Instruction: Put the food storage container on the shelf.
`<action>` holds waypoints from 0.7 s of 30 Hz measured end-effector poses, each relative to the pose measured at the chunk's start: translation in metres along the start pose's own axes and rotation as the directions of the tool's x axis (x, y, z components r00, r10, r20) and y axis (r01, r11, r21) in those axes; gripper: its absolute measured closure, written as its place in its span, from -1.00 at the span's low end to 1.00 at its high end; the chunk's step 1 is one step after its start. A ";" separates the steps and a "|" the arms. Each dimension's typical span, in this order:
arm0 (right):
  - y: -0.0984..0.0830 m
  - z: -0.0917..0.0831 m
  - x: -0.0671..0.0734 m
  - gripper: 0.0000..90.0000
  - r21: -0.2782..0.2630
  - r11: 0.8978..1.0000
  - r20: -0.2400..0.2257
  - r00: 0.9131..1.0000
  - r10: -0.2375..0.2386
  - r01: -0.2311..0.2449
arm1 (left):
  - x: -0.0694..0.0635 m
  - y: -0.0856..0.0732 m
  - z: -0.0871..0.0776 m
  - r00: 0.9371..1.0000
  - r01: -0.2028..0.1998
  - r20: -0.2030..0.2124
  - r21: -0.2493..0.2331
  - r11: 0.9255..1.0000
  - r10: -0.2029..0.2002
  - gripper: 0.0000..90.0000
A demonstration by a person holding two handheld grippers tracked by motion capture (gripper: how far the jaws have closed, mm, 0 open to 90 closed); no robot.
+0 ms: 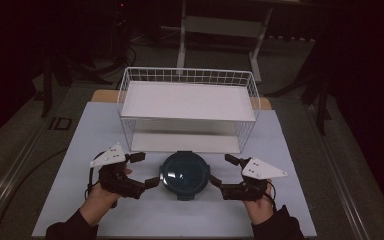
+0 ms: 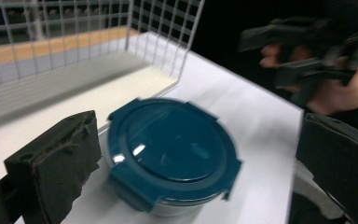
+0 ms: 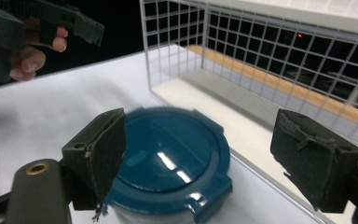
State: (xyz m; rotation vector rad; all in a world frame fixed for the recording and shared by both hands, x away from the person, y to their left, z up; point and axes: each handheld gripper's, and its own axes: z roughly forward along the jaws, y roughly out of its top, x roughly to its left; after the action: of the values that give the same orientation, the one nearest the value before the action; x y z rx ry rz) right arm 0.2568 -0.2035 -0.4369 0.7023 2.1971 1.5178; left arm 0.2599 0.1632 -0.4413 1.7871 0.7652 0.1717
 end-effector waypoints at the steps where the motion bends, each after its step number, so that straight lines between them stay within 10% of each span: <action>1: 0.000 0.000 0.000 -0.60 0.000 1.000 0.000 1.000 0.000 0.000 | 0.000 0.000 0.000 1.000 0.000 0.000 0.000 1.000 0.000 -1.00; 8: -0.004 -0.006 0.001 -0.66 -0.031 1.000 0.015 1.000 0.002 -0.002 | 0.024 -0.005 0.026 0.992 0.119 -0.047 0.119 0.986 -0.114 -1.00; 14: -0.003 -0.007 0.005 -0.75 -0.018 1.000 0.026 1.000 0.015 -0.015 | 0.039 -0.013 0.042 0.973 0.231 -0.052 0.174 0.957 -0.225 -1.00; 16: -0.003 -0.007 0.007 -0.78 -0.006 1.000 0.043 0.999 0.015 -0.015 | 0.047 -0.018 0.049 0.948 0.317 -0.040 0.193 0.928 -0.315 -1.00; 17: -0.003 -0.007 0.007 -0.78 -0.006 1.000 0.043 0.999 0.015 -0.015 | 0.047 -0.018 0.049 0.948 0.317 -0.040 0.193 0.928 -0.315 -1.00; 19: -0.004 -0.006 0.009 -0.79 -0.007 1.000 0.063 0.998 0.011 -0.011 | 0.051 -0.021 0.053 0.928 0.372 -0.049 0.201 0.906 -0.370 -1.00; 21: -0.004 -0.006 0.009 -0.80 -0.006 1.000 0.056 0.998 0.013 -0.013 | 0.056 -0.022 0.055 0.900 0.434 -0.062 0.227 0.872 -0.432 -1.00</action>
State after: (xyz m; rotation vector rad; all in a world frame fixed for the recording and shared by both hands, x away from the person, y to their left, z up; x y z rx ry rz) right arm 0.2451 -0.2039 -0.4385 0.7493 2.1500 1.4921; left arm 0.3200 0.1548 -0.4952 1.7840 1.2143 -0.2208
